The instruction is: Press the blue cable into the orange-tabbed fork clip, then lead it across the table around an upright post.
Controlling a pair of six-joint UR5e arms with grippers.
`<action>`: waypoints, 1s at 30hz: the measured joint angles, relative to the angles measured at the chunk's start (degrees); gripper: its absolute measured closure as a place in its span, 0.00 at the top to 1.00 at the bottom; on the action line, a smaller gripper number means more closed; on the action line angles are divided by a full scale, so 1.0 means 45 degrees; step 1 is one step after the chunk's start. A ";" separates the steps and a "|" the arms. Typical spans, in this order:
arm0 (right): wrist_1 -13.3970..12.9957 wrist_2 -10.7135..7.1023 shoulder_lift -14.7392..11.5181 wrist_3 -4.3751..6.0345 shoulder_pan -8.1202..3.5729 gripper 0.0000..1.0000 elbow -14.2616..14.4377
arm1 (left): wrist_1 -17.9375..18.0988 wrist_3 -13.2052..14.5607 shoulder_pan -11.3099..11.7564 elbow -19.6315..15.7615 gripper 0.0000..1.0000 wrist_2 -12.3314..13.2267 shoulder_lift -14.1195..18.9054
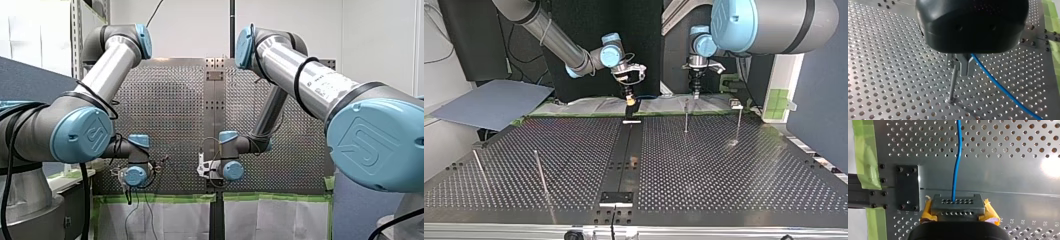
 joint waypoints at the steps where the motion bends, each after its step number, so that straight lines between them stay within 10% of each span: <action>1: 0.0003 0.0000 0.0003 -0.0005 -0.0001 0.00 -0.0001 | -0.0038 -0.0005 0.0023 0.0035 0.00 0.0020 -0.0063; 30: 0.0182 0.0007 0.0054 -0.0056 -0.0316 0.00 -0.0654 | -0.1845 -0.0227 0.0465 0.1942 0.00 0.0457 -0.0212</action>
